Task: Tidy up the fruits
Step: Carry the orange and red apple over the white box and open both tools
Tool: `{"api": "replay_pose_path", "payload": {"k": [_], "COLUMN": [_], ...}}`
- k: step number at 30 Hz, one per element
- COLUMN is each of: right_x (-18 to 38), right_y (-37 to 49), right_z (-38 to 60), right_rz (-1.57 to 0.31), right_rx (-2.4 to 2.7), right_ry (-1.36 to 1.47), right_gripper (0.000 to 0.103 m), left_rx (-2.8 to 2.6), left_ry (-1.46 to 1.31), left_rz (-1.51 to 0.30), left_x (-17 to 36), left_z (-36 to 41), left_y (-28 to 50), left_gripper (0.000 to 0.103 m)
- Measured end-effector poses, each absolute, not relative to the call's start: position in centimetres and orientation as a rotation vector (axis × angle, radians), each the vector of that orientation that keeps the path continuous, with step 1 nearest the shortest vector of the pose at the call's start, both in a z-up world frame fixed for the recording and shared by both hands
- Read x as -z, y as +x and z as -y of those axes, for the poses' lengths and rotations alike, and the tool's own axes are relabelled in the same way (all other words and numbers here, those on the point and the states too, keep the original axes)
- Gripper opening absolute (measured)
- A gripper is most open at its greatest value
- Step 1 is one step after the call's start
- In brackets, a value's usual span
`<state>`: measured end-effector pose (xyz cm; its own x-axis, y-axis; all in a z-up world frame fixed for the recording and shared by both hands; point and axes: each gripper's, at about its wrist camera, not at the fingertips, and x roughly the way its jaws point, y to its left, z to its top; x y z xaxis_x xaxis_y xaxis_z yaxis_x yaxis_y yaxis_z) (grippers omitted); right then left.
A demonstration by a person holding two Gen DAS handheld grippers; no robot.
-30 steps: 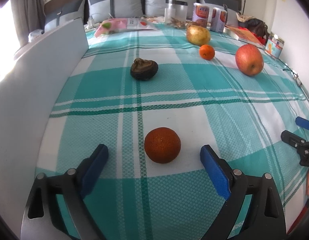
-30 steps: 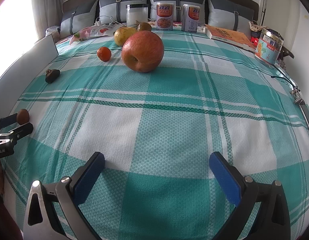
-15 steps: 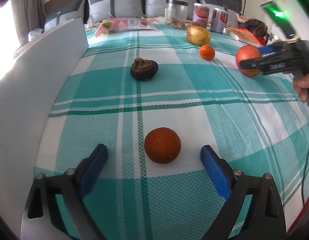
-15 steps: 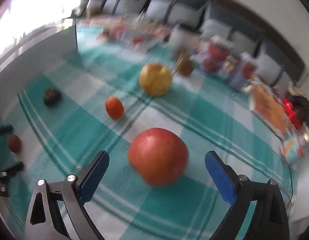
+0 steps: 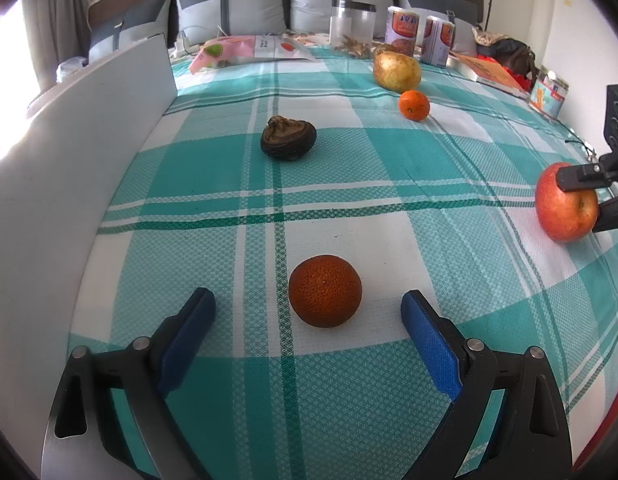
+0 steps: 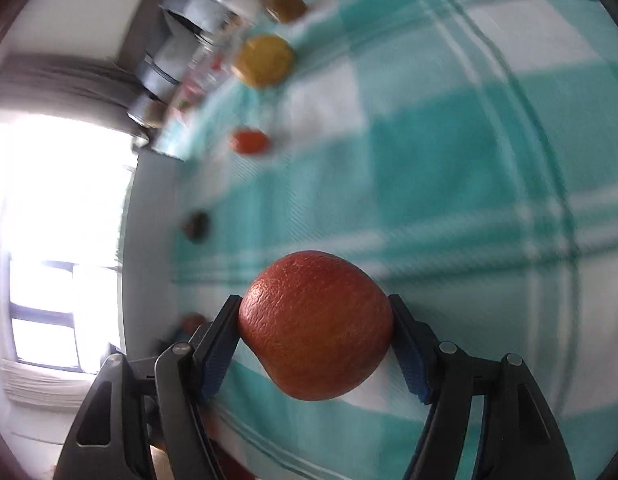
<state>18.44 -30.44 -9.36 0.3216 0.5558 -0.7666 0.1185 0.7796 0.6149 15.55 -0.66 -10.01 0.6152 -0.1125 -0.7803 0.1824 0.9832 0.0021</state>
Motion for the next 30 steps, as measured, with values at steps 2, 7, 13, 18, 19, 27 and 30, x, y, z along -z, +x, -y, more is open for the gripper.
{"api": "replay_pose_path", "payload": {"k": [2,7,13,18,19,27,30], "right_x": [9.3,9.2,8.4,6.5,6.1,5.6,5.3], "right_y": [17.9,17.6,17.5,16.6,16.2,13.3,14.1], "right_z": [30.2,30.5,31.1,31.8,31.7,29.1,27.5], "right_rz": [-1.192,-1.068,-1.048,-0.994,-0.98,-0.919,-0.91], "right_rx": [-0.307,-0.218,-0.181,-0.145,-0.141,-0.172,-0.159], "right_ry": [0.633,0.655,0.63,0.493,0.439,0.168,0.099], "right_gripper": [0.071,0.071,0.075,0.084,0.091,0.099,0.099], "left_rx": [0.168,0.168,0.203,0.267,0.266,0.205,0.196], "left_ry": [0.086,0.086,0.078,0.026,0.002,0.106,0.155], "left_rz": [-0.892,-0.892,-0.91,-0.937,-0.925,-0.924,-0.909], "left_x": [9.9,9.9,9.8,9.1,8.8,9.1,8.9], "left_z": [0.7,0.7,0.5,-1.2,-1.5,1.0,1.8], "left_y": [15.5,15.5,15.5,14.3,14.0,15.6,15.4], "left_gripper": [0.096,0.096,0.095,0.095,0.094,0.047,0.03]}}
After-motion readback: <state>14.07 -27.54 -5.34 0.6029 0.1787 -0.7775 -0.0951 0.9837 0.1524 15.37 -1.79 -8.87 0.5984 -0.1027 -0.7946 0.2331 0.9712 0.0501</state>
